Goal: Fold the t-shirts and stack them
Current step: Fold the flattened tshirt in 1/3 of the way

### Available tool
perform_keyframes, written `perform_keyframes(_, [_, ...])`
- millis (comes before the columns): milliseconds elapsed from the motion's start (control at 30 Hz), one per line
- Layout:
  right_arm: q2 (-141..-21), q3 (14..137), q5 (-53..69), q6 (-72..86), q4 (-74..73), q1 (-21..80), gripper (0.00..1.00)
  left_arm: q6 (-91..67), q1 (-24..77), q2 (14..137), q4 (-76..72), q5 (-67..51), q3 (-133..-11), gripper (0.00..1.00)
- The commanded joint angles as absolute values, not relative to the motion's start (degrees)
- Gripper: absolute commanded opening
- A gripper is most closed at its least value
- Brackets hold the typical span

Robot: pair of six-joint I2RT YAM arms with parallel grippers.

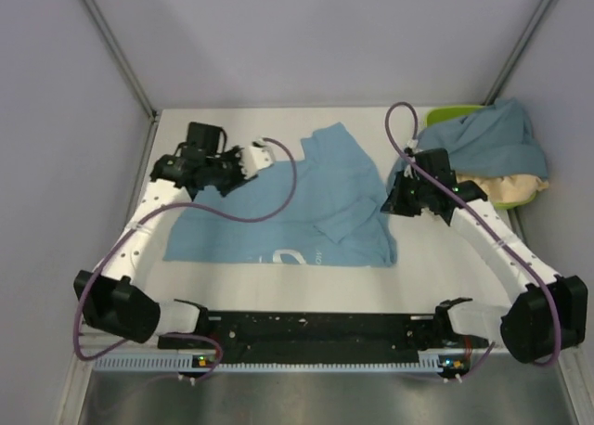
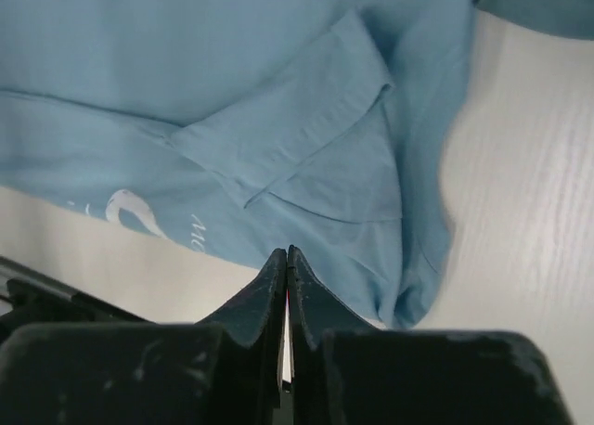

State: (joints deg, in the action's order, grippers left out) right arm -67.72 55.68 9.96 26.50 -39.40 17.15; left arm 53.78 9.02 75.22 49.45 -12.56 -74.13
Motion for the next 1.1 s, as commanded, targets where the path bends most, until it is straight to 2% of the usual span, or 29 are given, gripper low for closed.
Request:
perform_keyframes(0, [-76.09, 53.44, 20.21, 28.47, -29.37, 18.28, 0.0, 43.95, 25.18, 82.6, 50.28, -35.93, -75.67, 0.34])
perform_keyframes(133, [-81.73, 50.37, 19.5, 29.17, -25.41, 16.71, 0.0, 44.21, 40.14, 91.83, 42.74, -32.35, -76.99, 0.5])
perform_keyframes(233, [-84.81, 46.86, 20.92, 30.32, -24.08, 14.25, 0.0, 42.72, 45.42, 97.36, 33.69, -30.59, -77.34, 0.61])
perform_keyframes(400, [-84.99, 41.58, 18.64, 30.06, -24.0, 12.13, 0.0, 44.38, 48.51, 107.65, 31.37, -27.61, -82.61, 0.63])
perform_keyframes(533, [-85.78, 40.25, 18.37, 29.45, -23.99, 11.69, 0.0, 46.93, 49.74, 111.27, 31.12, -25.76, -81.48, 0.62])
perform_keyframes(700, [-85.87, 39.73, 19.07, 28.92, -23.55, 11.08, 0.0, 47.02, 50.1, 113.29, 27.86, -18.56, -80.51, 0.47])
perform_keyframes(767, [-85.52, 39.46, 19.42, 28.74, -23.55, 10.72, 0.0, 46.76, 50.19, 113.73, 27.07, -16.53, -80.42, 0.35])
perform_keyframes(867, [-85.17, 38.76, 19.34, 28.39, -23.47, 10.2, 0.0, 46.58, 50.27, 113.38, 28.38, -16.52, -81.03, 0.07])
perform_keyframes(900, [-85.34, 38.59, 19.34, 28.21, -23.47, 10.02, 0.0, 46.15, 50.27, 113.29, 29.35, -16.52, -81.38, 0.0])
perform_keyframes(1067, [-85.87, 38.14, 18.99, 27.69, -23.38, 9.84, 0.0, 42.21, 49.31, 112.15, 30.59, -14.24, -83.14, 0.0])
